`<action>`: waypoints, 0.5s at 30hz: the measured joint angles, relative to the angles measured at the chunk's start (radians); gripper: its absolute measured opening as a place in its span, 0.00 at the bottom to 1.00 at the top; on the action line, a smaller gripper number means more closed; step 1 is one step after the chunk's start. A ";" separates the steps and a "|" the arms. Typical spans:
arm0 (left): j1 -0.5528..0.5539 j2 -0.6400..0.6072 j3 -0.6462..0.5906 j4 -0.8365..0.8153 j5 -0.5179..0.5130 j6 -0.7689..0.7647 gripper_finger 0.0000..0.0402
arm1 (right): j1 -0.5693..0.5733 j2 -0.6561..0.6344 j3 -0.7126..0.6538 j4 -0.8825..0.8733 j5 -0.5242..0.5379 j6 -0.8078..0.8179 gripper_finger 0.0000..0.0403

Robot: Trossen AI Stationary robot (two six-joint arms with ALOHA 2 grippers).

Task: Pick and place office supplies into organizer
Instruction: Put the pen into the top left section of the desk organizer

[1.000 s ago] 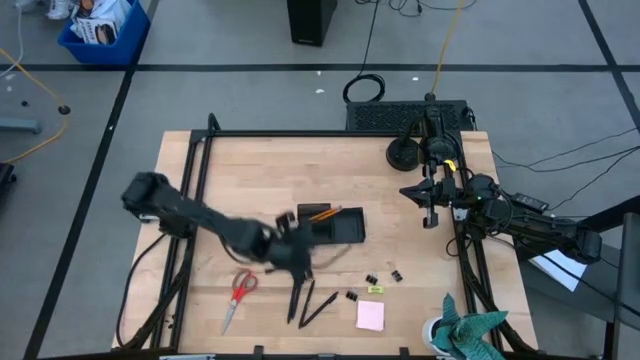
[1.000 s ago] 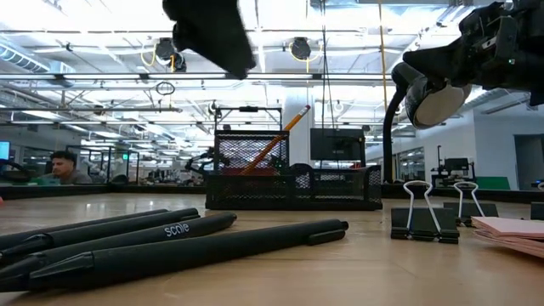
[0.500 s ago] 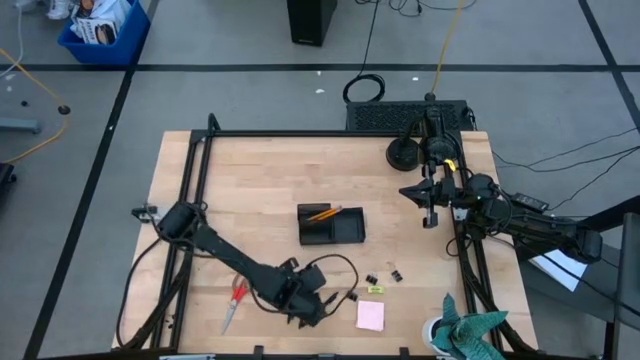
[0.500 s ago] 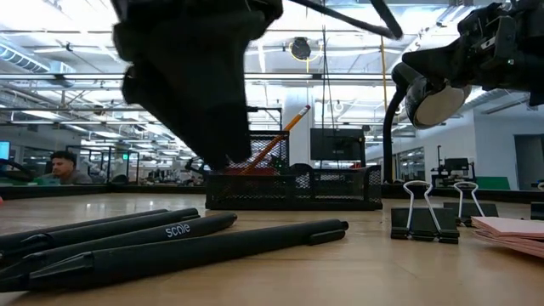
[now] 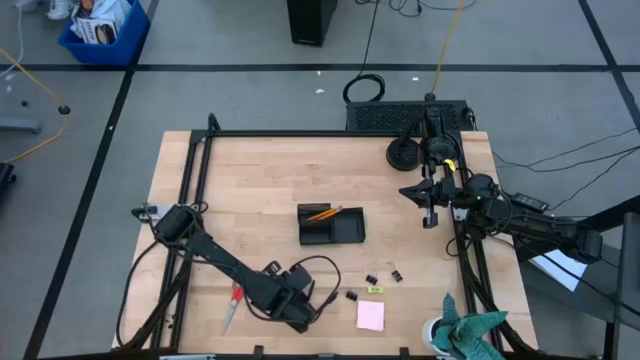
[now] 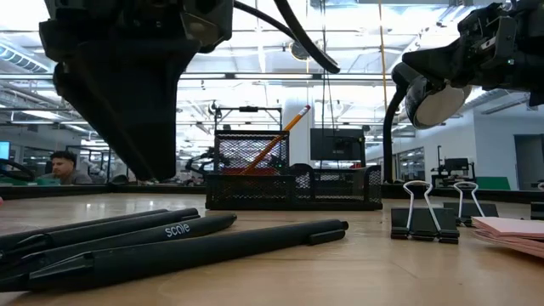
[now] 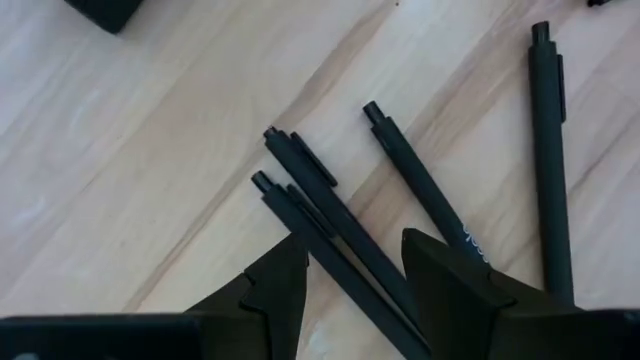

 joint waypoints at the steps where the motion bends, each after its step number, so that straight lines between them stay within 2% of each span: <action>1: 0.000 0.000 0.000 0.000 -0.001 0.008 0.42 | 0.000 0.000 0.000 -0.003 0.000 0.000 0.00; 15: -0.004 0.022 0.000 0.123 0.042 0.103 0.42 | 0.000 0.001 0.000 -0.023 0.000 0.029 0.00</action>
